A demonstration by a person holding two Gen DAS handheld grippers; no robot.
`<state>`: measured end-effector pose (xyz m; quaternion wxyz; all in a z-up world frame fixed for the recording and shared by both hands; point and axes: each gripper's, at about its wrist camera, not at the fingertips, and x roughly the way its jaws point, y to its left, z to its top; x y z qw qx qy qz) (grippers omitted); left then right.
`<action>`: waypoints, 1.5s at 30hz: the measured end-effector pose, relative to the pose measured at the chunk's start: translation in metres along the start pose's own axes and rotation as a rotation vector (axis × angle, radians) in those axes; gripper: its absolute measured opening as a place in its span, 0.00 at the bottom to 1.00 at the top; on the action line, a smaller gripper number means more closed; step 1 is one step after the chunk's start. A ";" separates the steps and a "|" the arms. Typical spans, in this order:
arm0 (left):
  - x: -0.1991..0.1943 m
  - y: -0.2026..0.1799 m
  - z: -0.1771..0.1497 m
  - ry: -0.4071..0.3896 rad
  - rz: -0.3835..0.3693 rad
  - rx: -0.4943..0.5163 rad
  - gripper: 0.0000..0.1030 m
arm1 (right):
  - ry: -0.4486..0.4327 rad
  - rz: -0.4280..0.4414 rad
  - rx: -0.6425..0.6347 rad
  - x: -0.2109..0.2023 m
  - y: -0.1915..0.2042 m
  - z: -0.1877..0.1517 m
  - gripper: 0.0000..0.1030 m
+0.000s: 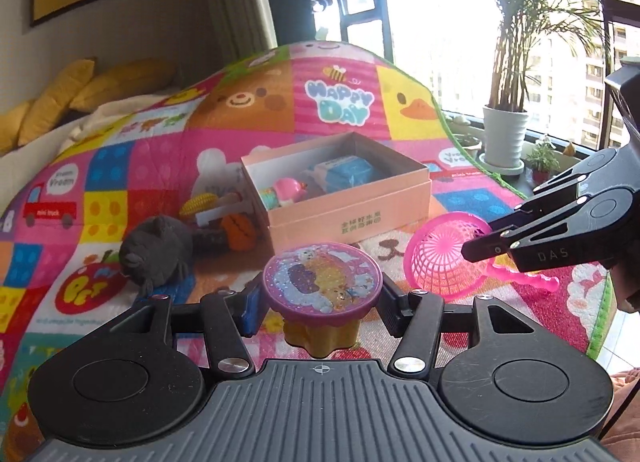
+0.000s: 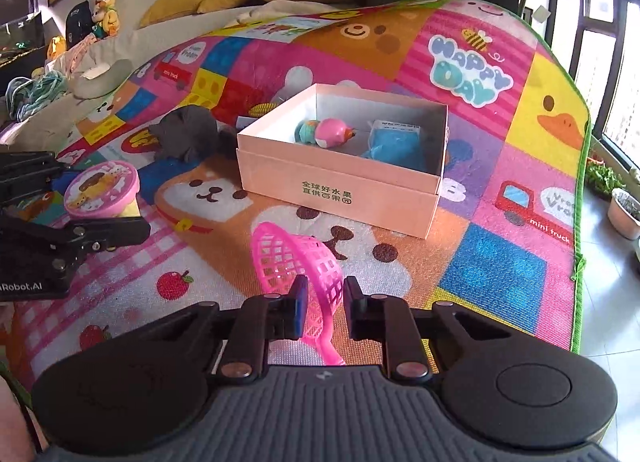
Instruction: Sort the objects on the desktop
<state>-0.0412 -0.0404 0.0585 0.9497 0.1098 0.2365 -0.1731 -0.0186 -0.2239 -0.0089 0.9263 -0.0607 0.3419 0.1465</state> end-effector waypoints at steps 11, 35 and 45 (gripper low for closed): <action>0.039 0.008 -0.028 0.139 -0.024 -0.065 0.59 | -0.045 -0.091 -0.086 0.005 0.006 -0.020 0.83; 0.033 0.008 -0.030 0.122 -0.022 -0.056 0.76 | 0.023 -0.082 -0.046 0.039 -0.008 -0.004 0.79; 0.035 0.008 -0.031 0.139 0.019 -0.050 0.75 | -0.007 -0.067 -0.019 0.013 -0.005 -0.004 0.79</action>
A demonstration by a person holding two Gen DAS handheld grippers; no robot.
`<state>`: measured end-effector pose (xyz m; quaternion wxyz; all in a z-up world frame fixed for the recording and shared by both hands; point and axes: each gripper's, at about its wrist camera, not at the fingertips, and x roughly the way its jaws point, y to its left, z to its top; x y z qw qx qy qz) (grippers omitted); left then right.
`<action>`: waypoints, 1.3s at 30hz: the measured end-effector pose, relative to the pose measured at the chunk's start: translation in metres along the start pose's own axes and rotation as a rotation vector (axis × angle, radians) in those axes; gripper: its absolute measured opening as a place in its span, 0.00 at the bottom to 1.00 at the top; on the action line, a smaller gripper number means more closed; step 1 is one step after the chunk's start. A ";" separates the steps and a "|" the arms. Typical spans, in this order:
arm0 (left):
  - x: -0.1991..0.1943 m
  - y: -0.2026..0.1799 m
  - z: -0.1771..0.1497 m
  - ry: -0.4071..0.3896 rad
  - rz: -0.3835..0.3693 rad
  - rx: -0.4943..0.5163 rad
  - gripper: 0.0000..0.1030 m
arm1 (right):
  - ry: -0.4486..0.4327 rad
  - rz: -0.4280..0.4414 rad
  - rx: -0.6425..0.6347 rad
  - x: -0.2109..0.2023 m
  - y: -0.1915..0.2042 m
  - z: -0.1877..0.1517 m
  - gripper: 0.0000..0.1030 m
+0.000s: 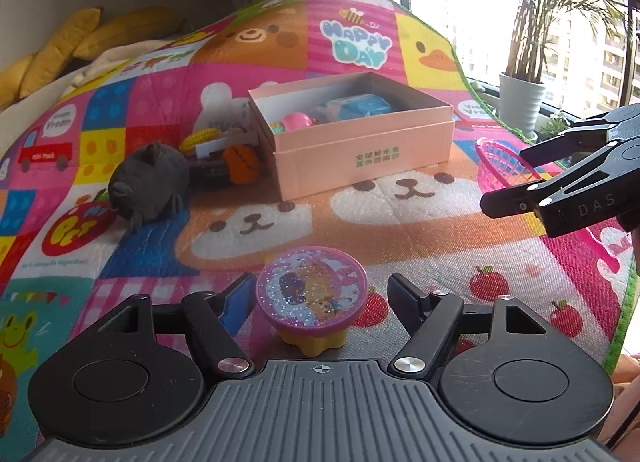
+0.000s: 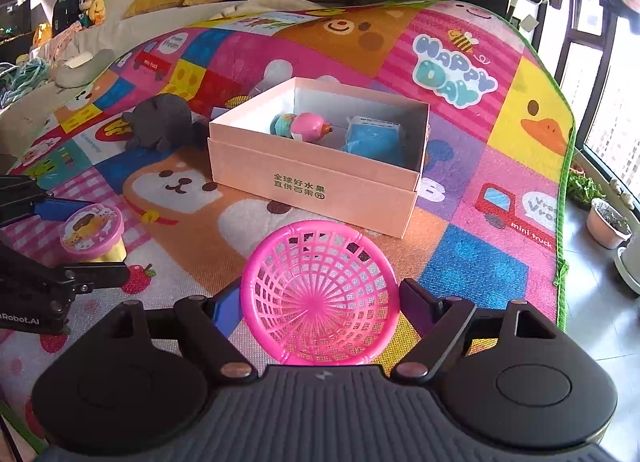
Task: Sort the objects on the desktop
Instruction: 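Lift the pink scoop with the right tool while the left tool lifts the cup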
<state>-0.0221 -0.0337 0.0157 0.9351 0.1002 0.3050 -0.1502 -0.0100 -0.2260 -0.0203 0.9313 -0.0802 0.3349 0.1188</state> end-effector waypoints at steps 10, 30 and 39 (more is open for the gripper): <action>-0.007 -0.003 0.000 0.001 0.013 0.021 0.59 | -0.026 0.051 -0.014 -0.022 0.016 0.000 0.79; 0.039 0.009 0.176 -0.332 0.022 0.089 0.59 | -0.339 0.098 0.250 -0.050 -0.068 0.177 0.79; 0.094 0.064 0.145 -0.209 -0.060 -0.101 0.89 | -0.146 0.183 0.303 0.088 -0.066 0.219 0.82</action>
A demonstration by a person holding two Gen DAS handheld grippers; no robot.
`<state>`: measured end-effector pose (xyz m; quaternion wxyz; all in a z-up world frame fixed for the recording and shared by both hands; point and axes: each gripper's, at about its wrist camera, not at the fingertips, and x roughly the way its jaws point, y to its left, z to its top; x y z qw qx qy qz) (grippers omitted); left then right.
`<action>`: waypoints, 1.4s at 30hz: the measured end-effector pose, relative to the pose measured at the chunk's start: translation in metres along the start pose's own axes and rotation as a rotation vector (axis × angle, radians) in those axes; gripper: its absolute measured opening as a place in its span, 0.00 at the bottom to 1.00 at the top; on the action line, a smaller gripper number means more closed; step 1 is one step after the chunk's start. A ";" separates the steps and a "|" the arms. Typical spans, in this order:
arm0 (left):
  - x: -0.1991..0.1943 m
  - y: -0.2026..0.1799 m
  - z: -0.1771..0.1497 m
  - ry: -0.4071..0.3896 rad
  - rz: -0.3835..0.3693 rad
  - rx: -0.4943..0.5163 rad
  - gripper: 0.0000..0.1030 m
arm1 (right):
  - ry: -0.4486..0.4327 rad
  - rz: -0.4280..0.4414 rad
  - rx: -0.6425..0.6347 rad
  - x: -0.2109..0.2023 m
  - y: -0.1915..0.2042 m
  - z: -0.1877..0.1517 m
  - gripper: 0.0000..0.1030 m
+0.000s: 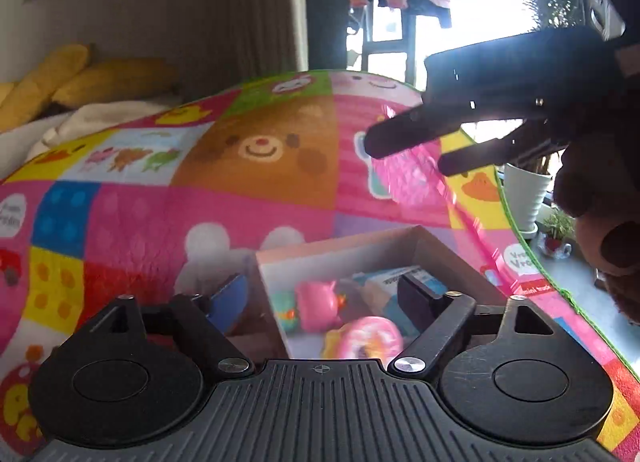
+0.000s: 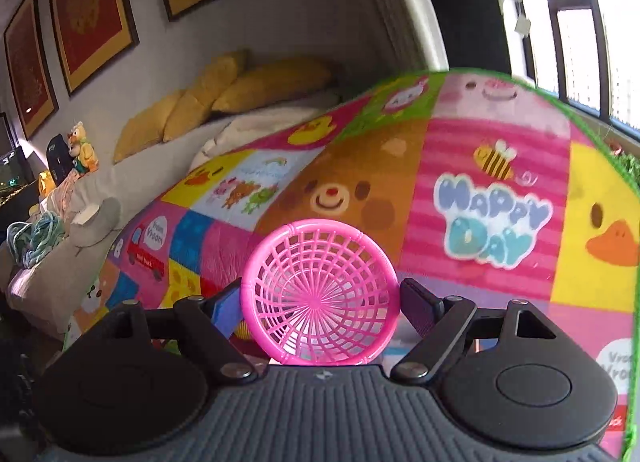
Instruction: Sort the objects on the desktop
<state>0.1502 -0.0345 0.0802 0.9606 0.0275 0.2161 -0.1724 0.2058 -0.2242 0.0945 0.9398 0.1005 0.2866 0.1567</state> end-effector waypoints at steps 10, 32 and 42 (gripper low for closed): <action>-0.046 0.058 -0.061 0.053 0.284 -0.044 0.93 | 0.062 -0.058 -0.084 0.034 -0.012 -0.049 0.81; -0.018 0.063 -0.071 0.175 0.309 -0.008 0.97 | 0.180 -0.202 -0.317 0.044 0.013 -0.088 0.45; 0.000 0.083 -0.065 0.170 0.381 0.026 0.77 | 0.112 -0.203 -0.309 0.019 0.017 -0.081 0.53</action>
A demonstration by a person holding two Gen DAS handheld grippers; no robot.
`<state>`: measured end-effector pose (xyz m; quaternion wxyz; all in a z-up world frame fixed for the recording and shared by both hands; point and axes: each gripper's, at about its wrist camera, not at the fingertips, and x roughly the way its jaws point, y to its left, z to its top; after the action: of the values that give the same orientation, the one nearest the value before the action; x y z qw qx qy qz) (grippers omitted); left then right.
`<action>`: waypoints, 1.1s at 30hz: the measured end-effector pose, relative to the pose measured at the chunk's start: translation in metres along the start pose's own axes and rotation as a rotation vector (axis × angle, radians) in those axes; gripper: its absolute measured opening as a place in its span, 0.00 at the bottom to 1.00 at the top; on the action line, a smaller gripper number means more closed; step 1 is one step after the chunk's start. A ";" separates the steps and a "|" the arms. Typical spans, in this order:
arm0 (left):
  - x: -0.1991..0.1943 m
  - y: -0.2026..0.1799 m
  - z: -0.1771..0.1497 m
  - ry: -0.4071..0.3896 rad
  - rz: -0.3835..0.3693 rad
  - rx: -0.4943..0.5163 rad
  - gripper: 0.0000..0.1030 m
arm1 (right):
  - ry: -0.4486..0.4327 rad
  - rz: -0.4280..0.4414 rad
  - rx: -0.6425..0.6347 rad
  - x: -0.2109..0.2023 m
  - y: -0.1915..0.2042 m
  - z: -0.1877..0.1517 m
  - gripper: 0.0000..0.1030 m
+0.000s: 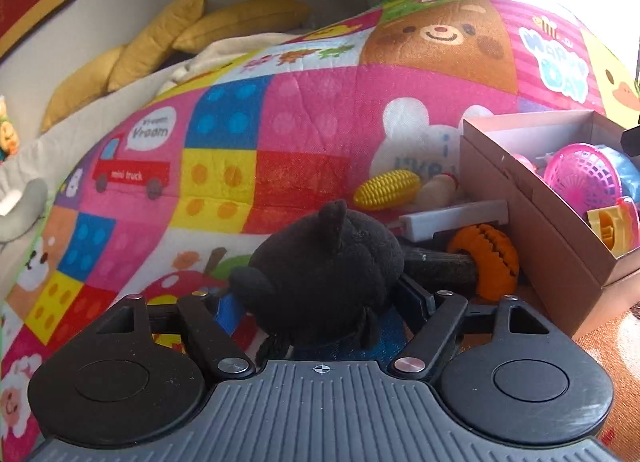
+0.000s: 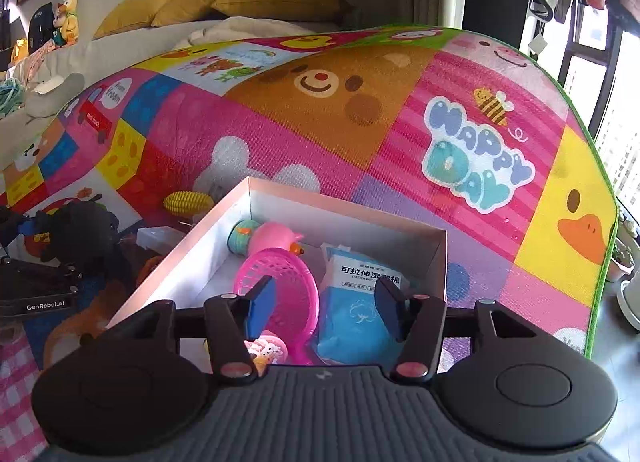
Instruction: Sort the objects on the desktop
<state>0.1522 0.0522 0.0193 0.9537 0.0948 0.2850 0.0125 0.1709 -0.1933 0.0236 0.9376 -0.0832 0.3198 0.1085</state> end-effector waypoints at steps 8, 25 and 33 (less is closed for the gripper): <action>-0.069 0.025 -0.024 -0.028 -0.155 -0.131 0.76 | -0.009 0.087 -0.042 -0.002 0.035 0.028 0.54; -0.084 0.001 -0.062 0.024 -0.313 -0.061 0.96 | 0.262 0.156 -0.395 0.097 0.189 0.038 0.43; -0.080 0.002 -0.061 0.059 -0.302 -0.085 0.99 | 0.199 0.167 -0.337 0.067 0.175 0.041 0.19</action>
<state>0.0521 0.0586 0.0131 0.9392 0.0098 0.3232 -0.1159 0.2014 -0.0057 -0.0004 0.8620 -0.2222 0.3938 0.2291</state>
